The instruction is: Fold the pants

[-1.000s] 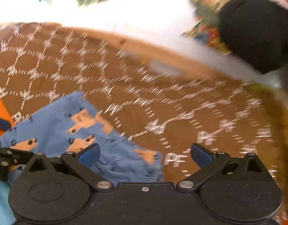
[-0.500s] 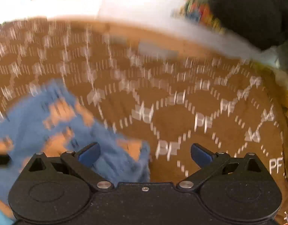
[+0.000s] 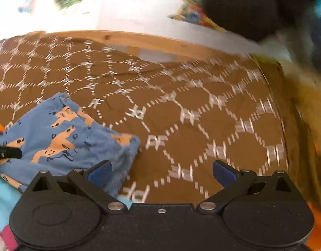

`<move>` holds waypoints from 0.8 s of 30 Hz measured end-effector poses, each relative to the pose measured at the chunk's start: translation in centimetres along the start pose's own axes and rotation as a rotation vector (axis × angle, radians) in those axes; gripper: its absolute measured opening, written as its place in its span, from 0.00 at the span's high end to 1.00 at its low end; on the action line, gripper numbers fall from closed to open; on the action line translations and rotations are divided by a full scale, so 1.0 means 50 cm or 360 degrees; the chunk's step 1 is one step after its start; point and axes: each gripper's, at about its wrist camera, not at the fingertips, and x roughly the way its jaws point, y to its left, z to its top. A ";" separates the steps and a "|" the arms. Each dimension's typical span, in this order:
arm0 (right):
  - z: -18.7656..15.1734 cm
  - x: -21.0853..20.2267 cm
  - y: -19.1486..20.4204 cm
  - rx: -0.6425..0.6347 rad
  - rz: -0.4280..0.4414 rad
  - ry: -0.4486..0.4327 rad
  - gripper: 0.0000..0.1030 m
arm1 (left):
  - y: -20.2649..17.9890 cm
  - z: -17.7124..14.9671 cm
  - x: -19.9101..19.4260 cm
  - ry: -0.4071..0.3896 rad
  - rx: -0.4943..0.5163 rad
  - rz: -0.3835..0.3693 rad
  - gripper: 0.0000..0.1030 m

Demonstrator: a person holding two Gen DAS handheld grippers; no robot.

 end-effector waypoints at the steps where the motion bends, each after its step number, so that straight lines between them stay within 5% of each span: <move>1: -0.002 0.001 -0.007 0.0073 0.0025 0.0035 0.01 | 0.000 -0.001 0.000 0.0000 0.0002 0.0002 0.00; 7: 0.000 -0.001 -0.019 0.0335 0.0248 0.0111 0.01 | 0.000 0.000 0.001 -0.0001 -0.0005 -0.0002 0.00; 16: 0.003 -0.033 0.007 0.0301 0.0398 0.0068 0.01 | -0.016 0.041 -0.014 0.0179 0.0012 0.0019 0.00; 24: 0.000 -0.021 -0.003 0.0350 0.0438 0.0096 0.01 | -0.025 0.124 -0.045 0.0355 0.0077 -0.0126 0.00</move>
